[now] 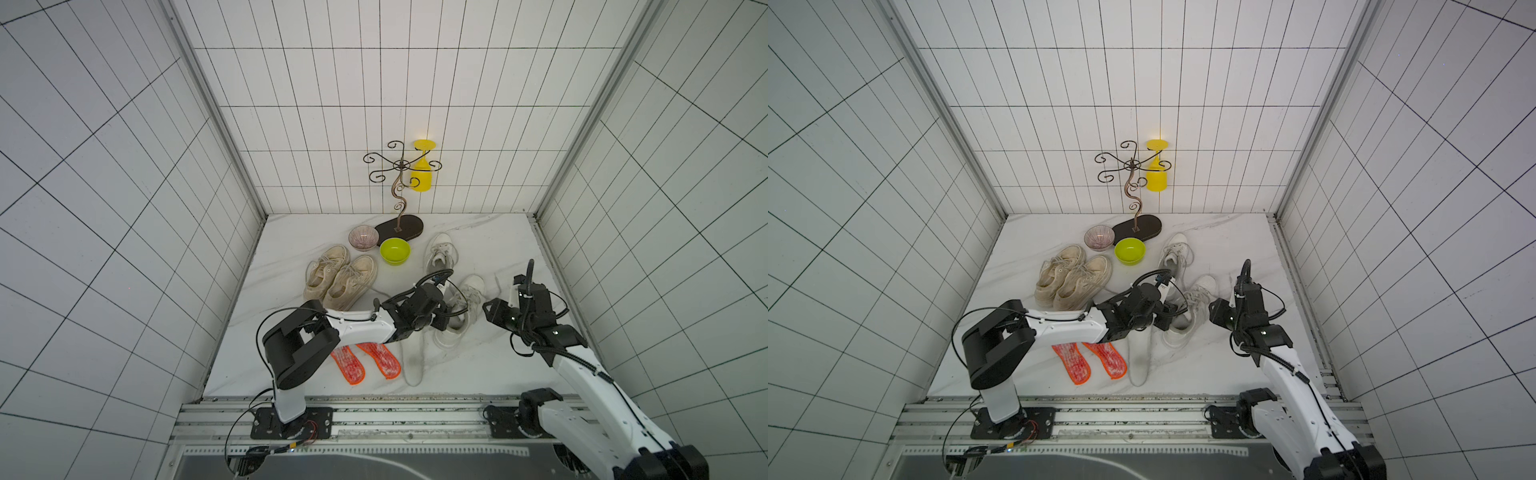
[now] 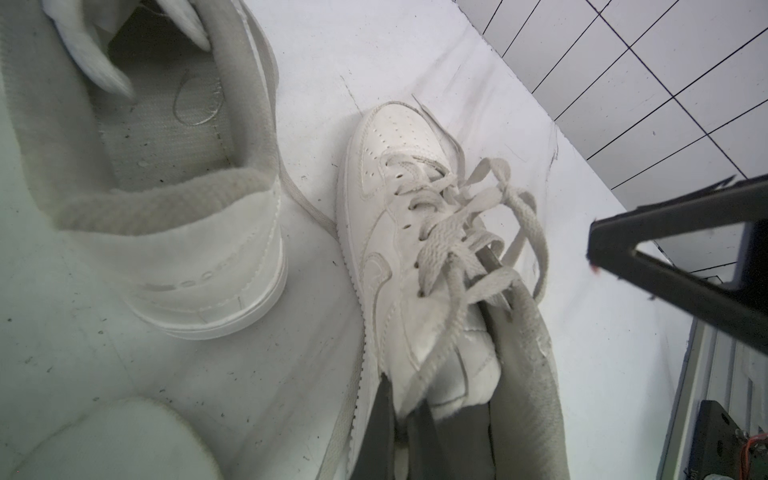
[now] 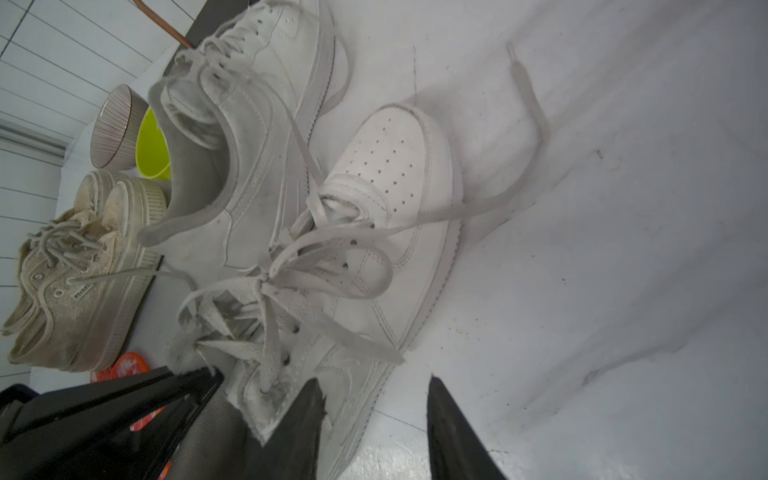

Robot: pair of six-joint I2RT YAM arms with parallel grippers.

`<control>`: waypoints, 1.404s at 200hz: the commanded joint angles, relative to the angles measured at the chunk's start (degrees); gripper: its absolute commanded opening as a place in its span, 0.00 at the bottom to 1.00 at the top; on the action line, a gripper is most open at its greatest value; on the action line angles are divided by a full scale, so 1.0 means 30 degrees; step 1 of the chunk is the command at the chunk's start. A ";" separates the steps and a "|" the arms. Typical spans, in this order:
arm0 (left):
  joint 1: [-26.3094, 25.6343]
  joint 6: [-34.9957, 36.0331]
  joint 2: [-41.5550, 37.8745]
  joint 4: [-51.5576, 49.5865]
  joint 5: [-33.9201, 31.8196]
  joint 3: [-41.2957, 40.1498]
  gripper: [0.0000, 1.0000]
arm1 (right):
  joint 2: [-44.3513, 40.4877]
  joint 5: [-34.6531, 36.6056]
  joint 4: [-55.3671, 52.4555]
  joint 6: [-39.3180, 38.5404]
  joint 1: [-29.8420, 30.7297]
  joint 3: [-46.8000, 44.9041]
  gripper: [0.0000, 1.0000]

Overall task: Remove the insole from the shoe
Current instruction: Untie the shoelace on the shoe.

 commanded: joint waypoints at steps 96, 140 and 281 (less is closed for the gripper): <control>0.0100 0.0169 -0.0555 0.0944 0.0015 -0.0065 0.00 | 0.3307 0.1616 0.5412 -0.1260 0.1284 -0.1188 0.38; 0.0100 0.0156 -0.0575 0.0967 0.0050 -0.0104 0.00 | 0.4329 0.1540 0.6562 -0.1448 0.1379 -0.1296 0.24; 0.0335 -0.0007 -0.0230 0.0176 -0.0613 0.0195 0.00 | -0.0088 0.7291 -0.1238 0.0490 -0.0671 0.2631 0.00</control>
